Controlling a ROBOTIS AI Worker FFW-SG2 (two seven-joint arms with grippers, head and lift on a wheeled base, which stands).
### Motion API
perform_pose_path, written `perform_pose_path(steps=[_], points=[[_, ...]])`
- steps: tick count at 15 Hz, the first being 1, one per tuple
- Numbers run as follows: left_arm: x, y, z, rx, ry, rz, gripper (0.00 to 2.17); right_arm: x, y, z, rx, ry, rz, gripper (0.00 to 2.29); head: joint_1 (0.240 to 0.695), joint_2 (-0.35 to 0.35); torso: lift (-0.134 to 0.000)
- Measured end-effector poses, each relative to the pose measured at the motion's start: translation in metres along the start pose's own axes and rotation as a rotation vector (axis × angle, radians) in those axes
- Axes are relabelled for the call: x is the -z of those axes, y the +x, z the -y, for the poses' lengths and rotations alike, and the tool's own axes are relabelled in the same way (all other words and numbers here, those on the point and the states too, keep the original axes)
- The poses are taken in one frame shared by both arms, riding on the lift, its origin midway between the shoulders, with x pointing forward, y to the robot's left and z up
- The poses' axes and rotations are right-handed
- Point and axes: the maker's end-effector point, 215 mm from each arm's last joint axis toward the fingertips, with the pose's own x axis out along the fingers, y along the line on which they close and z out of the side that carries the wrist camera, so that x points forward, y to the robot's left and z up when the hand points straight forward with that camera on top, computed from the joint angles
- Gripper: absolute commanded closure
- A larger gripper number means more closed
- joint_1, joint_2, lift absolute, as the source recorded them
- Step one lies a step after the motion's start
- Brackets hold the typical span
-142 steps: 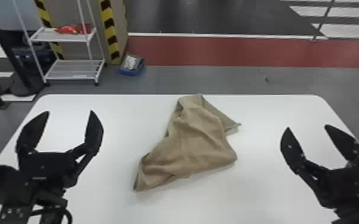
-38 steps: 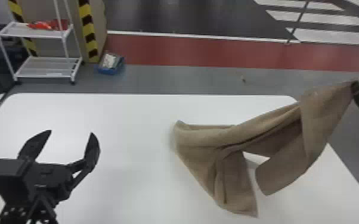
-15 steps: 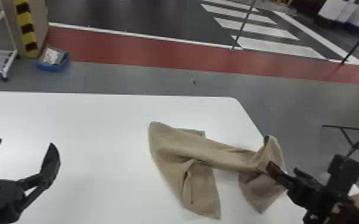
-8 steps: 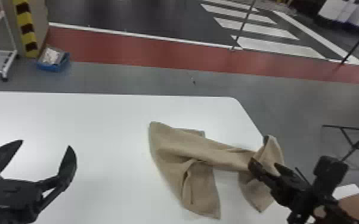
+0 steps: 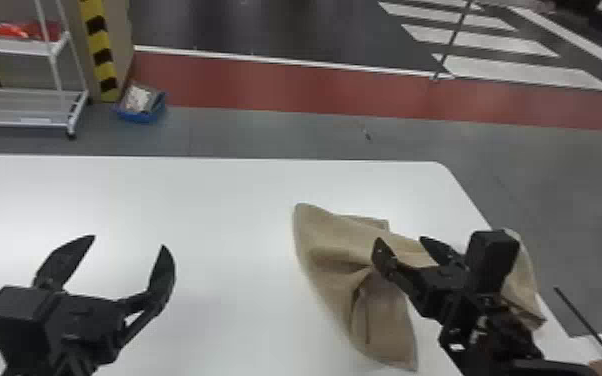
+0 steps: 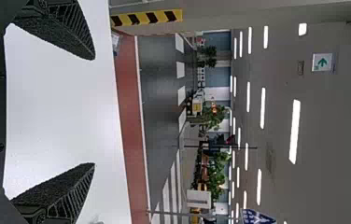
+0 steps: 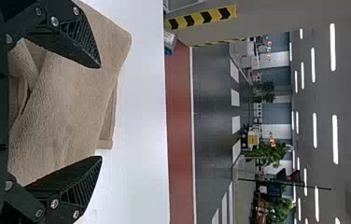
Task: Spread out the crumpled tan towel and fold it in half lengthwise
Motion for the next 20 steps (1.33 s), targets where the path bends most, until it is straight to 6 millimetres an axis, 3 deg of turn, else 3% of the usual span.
perform_pose_path(steps=[5, 9, 12, 13, 15, 16, 20], points=[[0.0, -0.001, 0.003, 0.002, -0.003, 0.001, 0.07, 0.021, 0.009, -0.017, -0.009, -0.041, -0.062, 0.29, 0.695, -0.175, -0.125], [0.0, 0.0, 0.005, 0.003, -0.001, 0.0, 0.07, 0.045, 0.016, -0.012, 0.012, -0.086, -0.13, 0.29, 0.695, -0.181, -0.125], [0.001, 0.0, 0.006, 0.003, -0.001, 0.0, 0.07, 0.055, 0.016, -0.01, 0.016, -0.089, -0.165, 0.48, 0.695, -0.185, -0.125], [0.001, 0.0, 0.007, 0.004, 0.001, 0.0, 0.07, 0.059, 0.016, -0.01, 0.015, -0.086, -0.177, 0.66, 0.695, -0.187, -0.125], [0.0, 0.0, 0.008, 0.006, 0.004, 0.002, 0.07, 0.059, 0.015, -0.012, 0.009, -0.083, -0.187, 1.35, 0.695, -0.187, -0.125], [-0.001, 0.0, 0.008, 0.006, 0.004, 0.003, 0.07, 0.058, 0.014, -0.013, 0.006, -0.08, -0.188, 1.54, 0.695, -0.187, -0.125], [-0.004, 0.0, 0.009, 0.007, 0.004, 0.007, 0.07, 0.043, 0.008, -0.033, -0.037, -0.072, -0.168, 1.66, 0.695, -0.168, -0.125]])
